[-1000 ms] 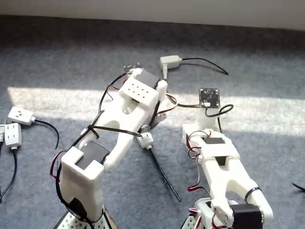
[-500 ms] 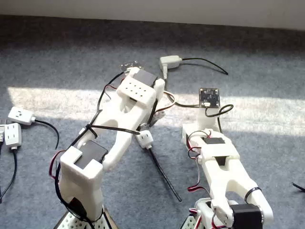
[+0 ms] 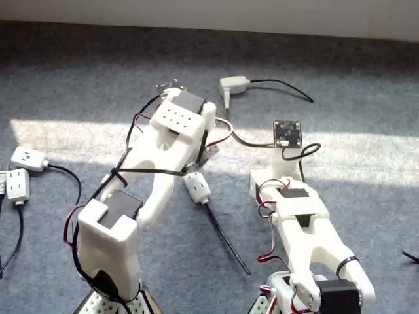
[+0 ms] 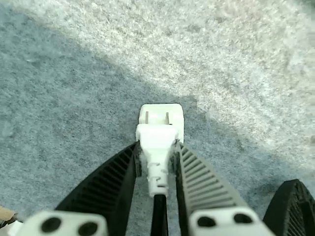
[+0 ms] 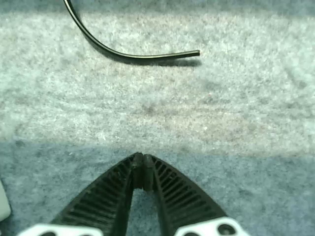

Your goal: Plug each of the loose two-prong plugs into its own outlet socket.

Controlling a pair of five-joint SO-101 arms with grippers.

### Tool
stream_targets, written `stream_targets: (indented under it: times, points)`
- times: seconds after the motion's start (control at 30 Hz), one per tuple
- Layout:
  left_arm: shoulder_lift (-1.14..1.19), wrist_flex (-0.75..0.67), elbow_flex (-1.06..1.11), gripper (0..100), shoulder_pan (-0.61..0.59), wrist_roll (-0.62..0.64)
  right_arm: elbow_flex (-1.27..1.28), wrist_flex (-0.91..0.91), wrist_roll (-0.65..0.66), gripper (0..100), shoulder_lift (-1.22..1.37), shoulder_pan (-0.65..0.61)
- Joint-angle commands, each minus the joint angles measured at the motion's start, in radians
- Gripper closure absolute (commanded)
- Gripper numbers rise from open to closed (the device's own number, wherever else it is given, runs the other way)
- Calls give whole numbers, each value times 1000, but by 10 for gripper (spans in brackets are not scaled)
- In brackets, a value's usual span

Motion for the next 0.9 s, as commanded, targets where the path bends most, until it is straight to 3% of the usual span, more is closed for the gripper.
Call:
stream_targets:
  times: [0.0,0.87]
  points:
    - [-4,-6,-22,993,-13,8,-38,-18,-9,991,-21,-10]
    - [-5,71,-68,993,73,8,-38,-18,-9,991,-21,-10]
